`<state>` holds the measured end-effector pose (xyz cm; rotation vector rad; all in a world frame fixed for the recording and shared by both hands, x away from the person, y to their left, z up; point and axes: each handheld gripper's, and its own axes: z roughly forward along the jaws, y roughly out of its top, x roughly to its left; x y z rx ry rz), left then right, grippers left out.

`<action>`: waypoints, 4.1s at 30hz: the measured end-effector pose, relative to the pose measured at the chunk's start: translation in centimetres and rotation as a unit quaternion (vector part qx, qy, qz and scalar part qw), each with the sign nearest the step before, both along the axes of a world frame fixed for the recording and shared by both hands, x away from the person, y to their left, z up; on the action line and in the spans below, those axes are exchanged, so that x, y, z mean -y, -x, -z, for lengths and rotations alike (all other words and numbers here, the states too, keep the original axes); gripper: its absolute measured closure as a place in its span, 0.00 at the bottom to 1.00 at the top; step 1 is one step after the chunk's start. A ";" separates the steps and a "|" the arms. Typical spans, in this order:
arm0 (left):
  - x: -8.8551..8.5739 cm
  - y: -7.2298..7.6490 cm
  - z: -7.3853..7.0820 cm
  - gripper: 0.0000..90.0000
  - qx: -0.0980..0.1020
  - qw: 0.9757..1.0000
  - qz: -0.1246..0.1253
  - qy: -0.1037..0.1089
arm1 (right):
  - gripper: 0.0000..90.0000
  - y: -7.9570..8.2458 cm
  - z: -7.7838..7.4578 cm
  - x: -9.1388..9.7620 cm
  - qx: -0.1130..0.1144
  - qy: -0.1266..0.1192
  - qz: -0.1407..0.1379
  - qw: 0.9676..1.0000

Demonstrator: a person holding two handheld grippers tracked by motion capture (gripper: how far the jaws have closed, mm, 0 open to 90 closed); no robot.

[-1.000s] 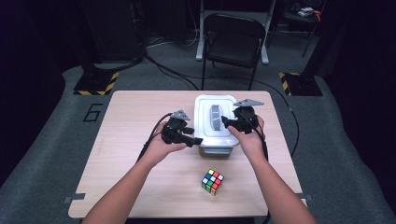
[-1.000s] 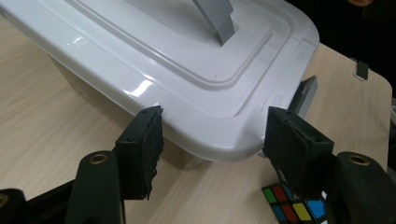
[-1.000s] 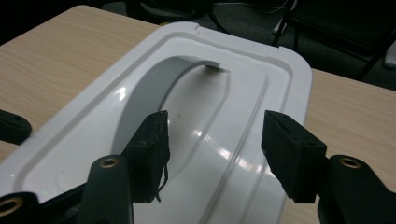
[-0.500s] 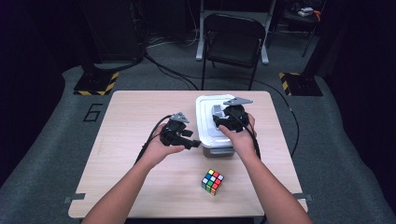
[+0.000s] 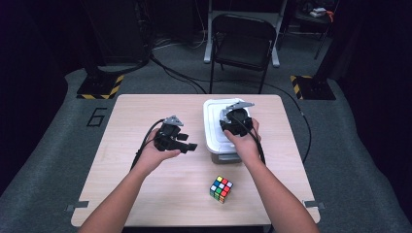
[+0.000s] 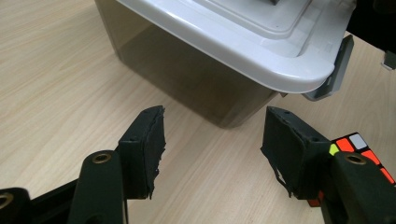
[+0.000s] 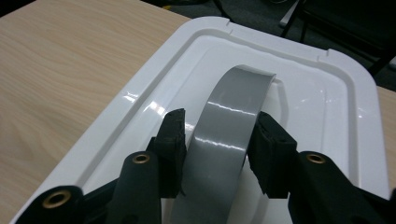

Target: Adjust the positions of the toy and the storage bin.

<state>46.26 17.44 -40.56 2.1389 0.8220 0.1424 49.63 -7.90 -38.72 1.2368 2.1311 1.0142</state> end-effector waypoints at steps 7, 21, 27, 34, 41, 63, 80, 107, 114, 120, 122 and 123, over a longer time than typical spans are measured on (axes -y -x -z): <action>-0.6 -0.1 -0.1 0.43 0.001 1.000 -0.011 0.002 | 0.71 -0.2 0.1 0.7 -0.029 -0.034 -0.028 0.999; -1.5 -0.2 -0.6 0.43 0.010 1.000 -0.024 0.000 | 0.74 0.7 0.0 0.3 -0.041 -0.036 -0.106 0.993; -1.5 -0.4 -0.6 0.43 0.011 1.000 -0.025 0.001 | 0.74 1.2 -0.1 0.2 -0.039 -0.028 -0.106 0.993; -1.2 -0.4 -0.7 0.43 0.008 1.000 -0.028 0.005 | 0.74 1.8 -0.1 0.6 -0.042 -0.022 -0.116 0.992; -0.9 -0.9 -0.8 0.43 0.014 0.999 -0.032 0.002 | 0.65 2.5 -0.2 0.4 -0.019 0.004 -0.103 0.995; -1.6 -0.5 -0.8 0.43 0.008 0.999 -0.037 0.002 | 0.70 1.2 -0.7 -1.6 0.024 0.029 -0.078 0.996; -4.5 0.2 -0.5 0.43 0.014 0.999 -0.052 0.000 | 0.74 0.6 -0.6 -1.5 -0.019 -0.035 -0.107 0.993; -11.0 4.3 3.9 0.45 0.015 0.996 -0.088 -0.008 | 0.71 0.7 -0.8 -3.5 -0.008 -0.015 -0.108 0.994; -12.2 5.4 5.9 0.46 0.014 0.995 -0.100 -0.013 | 0.62 1.4 -1.0 -3.5 0.008 -0.001 -0.108 0.994; -12.9 6.0 7.5 0.47 0.012 0.993 -0.113 -0.002 | 0.64 1.5 -1.0 -3.5 0.009 0.005 -0.112 0.994; -13.3 6.1 7.7 0.47 0.010 0.993 -0.118 0.005 | 0.65 1.5 -1.0 -3.5 0.009 0.006 -0.111 0.994; -13.4 6.2 7.9 0.47 0.012 0.992 -0.122 0.008 | 0.67 1.5 -1.0 -3.5 0.009 0.004 -0.112 0.994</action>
